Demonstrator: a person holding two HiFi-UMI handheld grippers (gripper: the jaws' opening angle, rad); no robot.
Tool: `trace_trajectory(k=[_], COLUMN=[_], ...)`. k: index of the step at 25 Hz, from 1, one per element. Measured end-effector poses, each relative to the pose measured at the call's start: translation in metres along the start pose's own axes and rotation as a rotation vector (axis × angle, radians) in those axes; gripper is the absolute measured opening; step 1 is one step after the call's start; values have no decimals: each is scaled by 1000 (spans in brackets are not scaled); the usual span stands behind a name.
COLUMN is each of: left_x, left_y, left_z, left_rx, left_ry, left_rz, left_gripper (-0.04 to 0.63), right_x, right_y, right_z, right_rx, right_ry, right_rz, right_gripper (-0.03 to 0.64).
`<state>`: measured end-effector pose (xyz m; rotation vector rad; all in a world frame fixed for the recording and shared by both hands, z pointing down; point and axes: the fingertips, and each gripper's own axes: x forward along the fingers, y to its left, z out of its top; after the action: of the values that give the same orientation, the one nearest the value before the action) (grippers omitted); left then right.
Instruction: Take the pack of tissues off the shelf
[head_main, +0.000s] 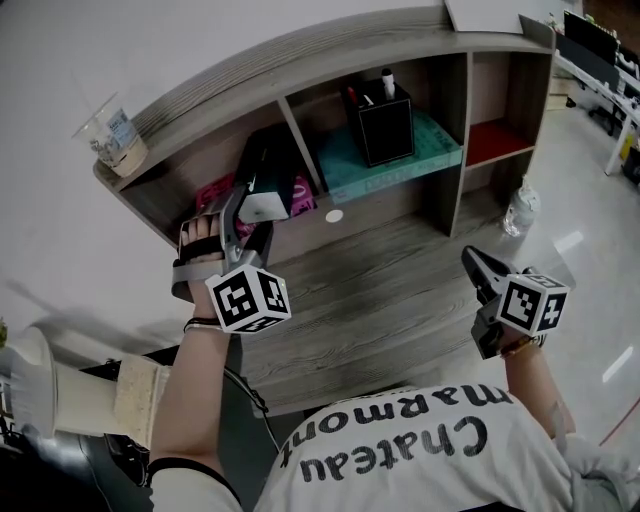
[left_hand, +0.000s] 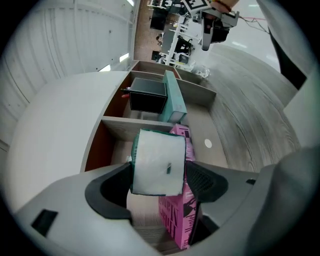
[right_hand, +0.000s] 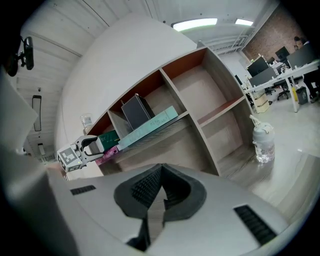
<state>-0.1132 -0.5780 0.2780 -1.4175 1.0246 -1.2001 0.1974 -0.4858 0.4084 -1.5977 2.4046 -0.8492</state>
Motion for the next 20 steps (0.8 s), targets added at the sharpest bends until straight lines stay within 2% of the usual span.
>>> trace_trajectory(k=[10, 20], left_x=[-1, -13], left_y=[7, 11], left_z=[3, 10], left_rx=[-46, -109], left_ry=[-32, -62], left_rz=[-18, -40], left_gripper=[296, 276], right_x=[-2, 1], right_y=[-9, -4], right_z=[0, -1], right_rx=[52, 74], right_ry=[-3, -8], right_rz=[-6, 7], right_gripper=[8, 8])
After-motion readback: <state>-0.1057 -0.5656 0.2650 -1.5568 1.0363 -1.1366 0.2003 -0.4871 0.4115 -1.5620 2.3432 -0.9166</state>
